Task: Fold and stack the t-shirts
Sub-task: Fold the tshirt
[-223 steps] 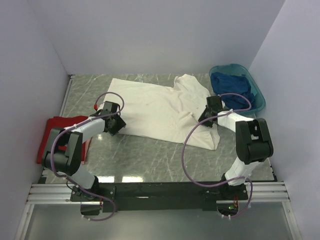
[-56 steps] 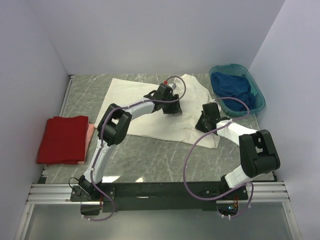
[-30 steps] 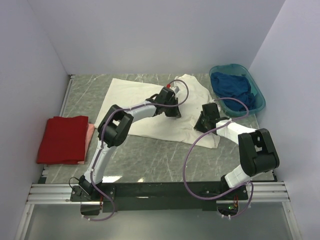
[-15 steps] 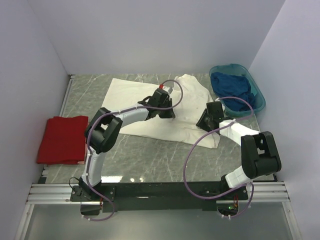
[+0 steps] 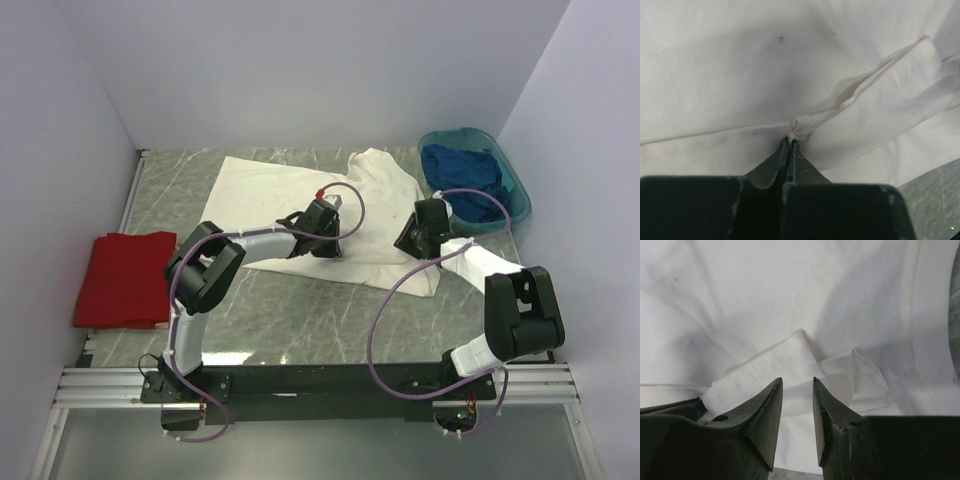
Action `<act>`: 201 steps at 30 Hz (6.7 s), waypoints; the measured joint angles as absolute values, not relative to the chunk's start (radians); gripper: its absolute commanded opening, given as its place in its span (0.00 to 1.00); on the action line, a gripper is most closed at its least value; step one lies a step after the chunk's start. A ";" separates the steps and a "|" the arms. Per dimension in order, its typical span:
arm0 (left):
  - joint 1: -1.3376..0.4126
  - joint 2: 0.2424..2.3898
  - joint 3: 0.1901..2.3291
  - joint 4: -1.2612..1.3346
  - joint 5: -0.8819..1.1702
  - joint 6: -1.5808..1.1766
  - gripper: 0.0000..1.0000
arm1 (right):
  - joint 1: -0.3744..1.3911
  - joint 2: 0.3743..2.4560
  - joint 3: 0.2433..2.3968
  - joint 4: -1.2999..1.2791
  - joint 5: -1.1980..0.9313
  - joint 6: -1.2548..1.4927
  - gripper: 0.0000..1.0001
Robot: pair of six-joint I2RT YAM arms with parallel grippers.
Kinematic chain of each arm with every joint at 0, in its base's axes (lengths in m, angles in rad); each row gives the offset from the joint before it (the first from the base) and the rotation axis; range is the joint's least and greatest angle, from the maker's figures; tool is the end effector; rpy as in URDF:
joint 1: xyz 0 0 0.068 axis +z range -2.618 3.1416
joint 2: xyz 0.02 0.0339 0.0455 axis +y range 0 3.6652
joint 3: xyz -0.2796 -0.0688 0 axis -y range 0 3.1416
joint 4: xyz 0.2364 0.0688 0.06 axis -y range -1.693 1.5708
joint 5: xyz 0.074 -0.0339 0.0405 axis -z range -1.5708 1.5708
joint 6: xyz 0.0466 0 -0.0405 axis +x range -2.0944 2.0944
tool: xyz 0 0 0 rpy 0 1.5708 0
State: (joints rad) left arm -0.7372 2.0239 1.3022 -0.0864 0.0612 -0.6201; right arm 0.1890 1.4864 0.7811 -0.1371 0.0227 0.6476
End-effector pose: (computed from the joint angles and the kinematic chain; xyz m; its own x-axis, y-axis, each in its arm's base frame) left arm 0.3259 -0.2997 0.1666 -0.8437 -0.0174 -0.5365 0.2605 0.8607 -0.4375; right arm 0.2905 0.0545 0.1946 -0.6889 0.4823 -0.5411 0.3042 0.8700 0.3881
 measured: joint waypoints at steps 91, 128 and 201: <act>-0.680 2.221 1.705 -0.268 -0.132 -0.609 0.51 | 0.176 1.821 1.246 -0.140 0.110 0.514 0.48; -0.346 1.717 0.950 -0.191 -0.242 -0.927 0.38 | 0.222 1.446 0.651 -0.136 0.024 0.902 0.47; -0.133 2.092 1.686 -0.533 -0.403 -0.916 0.38 | 0.133 1.793 1.389 -0.341 -0.181 0.565 0.39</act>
